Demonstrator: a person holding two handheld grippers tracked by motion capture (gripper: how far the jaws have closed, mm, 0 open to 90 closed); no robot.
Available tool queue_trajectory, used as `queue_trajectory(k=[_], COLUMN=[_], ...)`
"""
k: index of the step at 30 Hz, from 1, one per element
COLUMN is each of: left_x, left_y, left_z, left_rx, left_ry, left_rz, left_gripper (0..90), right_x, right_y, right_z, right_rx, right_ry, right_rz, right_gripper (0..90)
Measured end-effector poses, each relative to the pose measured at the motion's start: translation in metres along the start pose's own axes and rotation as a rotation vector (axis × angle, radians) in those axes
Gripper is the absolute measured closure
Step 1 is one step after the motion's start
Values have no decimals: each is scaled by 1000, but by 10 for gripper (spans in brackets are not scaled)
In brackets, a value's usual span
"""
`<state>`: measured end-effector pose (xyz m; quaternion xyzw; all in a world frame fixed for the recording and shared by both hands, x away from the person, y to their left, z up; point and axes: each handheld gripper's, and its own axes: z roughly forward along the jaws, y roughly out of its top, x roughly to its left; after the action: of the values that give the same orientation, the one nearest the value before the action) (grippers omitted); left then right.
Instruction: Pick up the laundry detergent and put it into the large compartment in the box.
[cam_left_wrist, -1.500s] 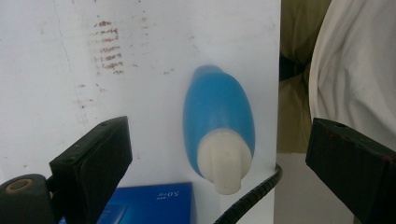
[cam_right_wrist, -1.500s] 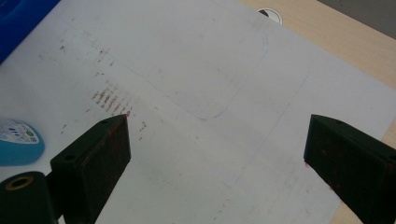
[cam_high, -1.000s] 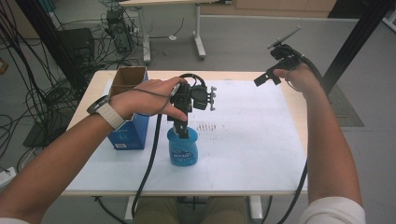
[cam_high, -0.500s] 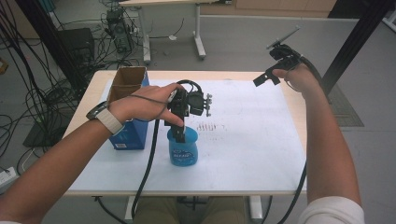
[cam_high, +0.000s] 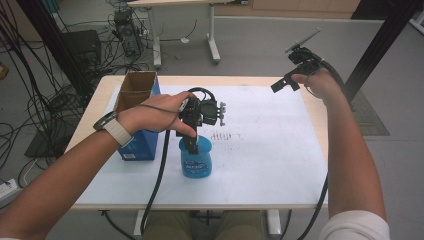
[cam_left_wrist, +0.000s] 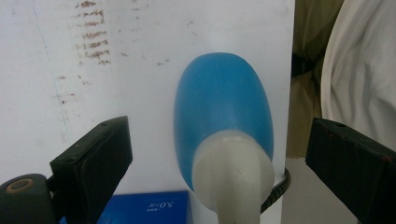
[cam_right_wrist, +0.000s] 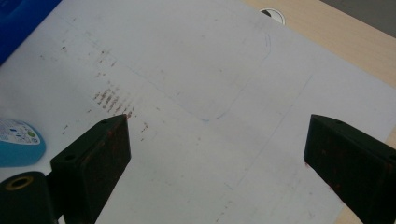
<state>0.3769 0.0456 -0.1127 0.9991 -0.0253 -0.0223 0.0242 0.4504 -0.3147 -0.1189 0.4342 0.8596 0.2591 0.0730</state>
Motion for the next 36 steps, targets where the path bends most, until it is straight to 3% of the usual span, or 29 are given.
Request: queue_trajectory(k=[36], left_x=[2], left_y=[-8], left_z=[2], left_rx=[-18], left_ry=[-1], left_rz=[-17], left_gripper=[80], right_x=[1], right_y=[1], right_z=[1], right_rx=[2], right_ry=[-2], right_rz=[1], right_gripper=[71])
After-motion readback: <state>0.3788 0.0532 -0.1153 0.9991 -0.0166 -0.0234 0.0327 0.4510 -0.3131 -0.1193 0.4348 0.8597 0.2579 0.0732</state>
